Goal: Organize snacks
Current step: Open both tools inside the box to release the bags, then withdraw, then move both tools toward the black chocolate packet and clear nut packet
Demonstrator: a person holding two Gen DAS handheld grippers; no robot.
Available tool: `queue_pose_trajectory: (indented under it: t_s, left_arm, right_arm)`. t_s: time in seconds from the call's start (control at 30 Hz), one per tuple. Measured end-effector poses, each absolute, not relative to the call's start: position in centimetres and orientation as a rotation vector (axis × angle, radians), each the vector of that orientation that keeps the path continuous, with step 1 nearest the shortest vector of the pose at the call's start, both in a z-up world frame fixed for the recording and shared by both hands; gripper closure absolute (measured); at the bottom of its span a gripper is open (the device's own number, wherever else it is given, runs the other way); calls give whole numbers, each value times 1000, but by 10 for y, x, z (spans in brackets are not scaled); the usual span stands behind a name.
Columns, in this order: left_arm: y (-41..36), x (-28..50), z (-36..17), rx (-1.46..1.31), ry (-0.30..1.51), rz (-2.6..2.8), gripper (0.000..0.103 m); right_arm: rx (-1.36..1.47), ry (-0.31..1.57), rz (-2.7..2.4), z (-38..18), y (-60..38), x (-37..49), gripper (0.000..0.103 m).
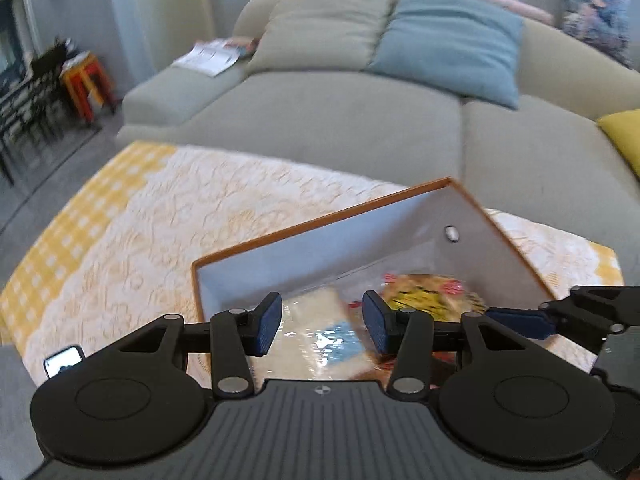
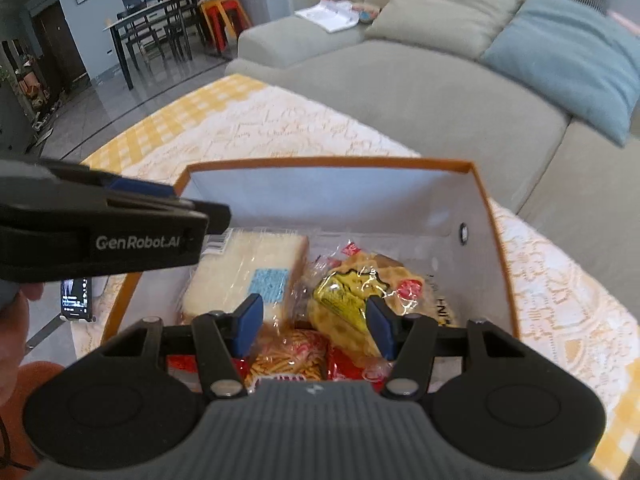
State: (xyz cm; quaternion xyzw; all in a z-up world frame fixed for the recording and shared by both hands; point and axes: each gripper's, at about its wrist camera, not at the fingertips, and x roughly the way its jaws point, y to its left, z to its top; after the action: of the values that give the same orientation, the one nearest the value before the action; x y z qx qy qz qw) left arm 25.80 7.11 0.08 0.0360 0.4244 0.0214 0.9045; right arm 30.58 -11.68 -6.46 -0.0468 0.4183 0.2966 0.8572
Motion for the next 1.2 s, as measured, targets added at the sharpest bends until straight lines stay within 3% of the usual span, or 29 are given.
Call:
queue_pose_trajectory:
  t_s: [0.53,0.87,1.2]
  left_arm:
    - [13,181,0,165,859,-182,48]
    - [-11,144,-41,203,909,-313,48]
    - [-36,139,-72,199,938,-394,48]
  right_arm:
    - [-142,702,481,-51,-181,190,47]
    - [-138,726,338,-102,-217,124,47]
    - [-112,798,222,-142,-239,120,47]
